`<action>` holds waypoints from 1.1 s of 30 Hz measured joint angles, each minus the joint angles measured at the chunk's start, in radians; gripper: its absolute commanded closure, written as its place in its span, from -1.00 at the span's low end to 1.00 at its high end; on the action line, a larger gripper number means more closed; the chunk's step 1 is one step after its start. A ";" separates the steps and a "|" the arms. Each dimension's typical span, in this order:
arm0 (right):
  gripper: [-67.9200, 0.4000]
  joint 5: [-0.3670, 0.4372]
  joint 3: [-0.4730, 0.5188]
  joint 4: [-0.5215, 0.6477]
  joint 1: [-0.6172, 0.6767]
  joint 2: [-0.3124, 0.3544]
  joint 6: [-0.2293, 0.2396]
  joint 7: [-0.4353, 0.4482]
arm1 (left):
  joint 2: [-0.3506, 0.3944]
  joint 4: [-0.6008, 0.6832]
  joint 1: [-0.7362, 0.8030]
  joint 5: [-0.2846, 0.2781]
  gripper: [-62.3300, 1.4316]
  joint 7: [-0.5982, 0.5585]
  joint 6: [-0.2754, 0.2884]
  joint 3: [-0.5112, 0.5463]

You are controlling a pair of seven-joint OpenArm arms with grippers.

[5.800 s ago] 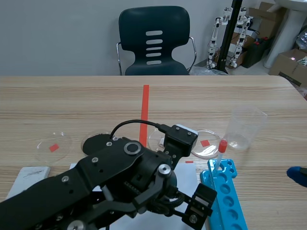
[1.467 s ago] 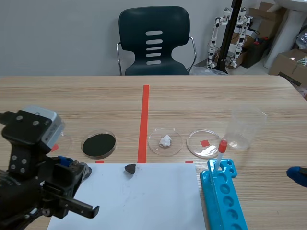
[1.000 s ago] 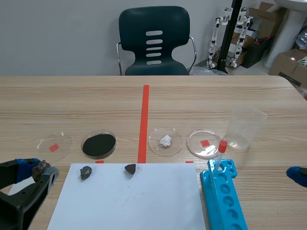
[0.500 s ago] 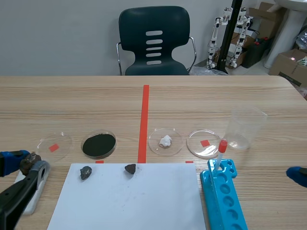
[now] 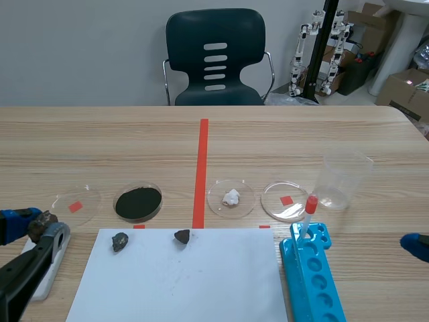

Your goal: Pick up the right mineral with the left hand

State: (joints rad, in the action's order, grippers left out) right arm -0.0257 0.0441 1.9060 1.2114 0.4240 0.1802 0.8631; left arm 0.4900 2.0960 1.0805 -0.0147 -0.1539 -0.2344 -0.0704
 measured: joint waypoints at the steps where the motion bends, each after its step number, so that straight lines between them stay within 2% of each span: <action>1: -0.83 0.000 0.000 0.000 0.000 0.000 0.000 0.000 | 0.000 0.000 0.000 0.000 0.87 0.000 0.000 0.000; 33: -0.83 0.000 0.000 0.000 0.000 0.000 0.000 0.000 | 0.000 0.000 0.000 0.000 0.82 0.000 0.000 0.000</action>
State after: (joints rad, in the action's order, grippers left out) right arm -0.0257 0.0441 1.9060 1.2114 0.4240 0.1802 0.8631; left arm 0.4900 2.0960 1.0805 -0.0151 -0.1539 -0.2344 -0.0704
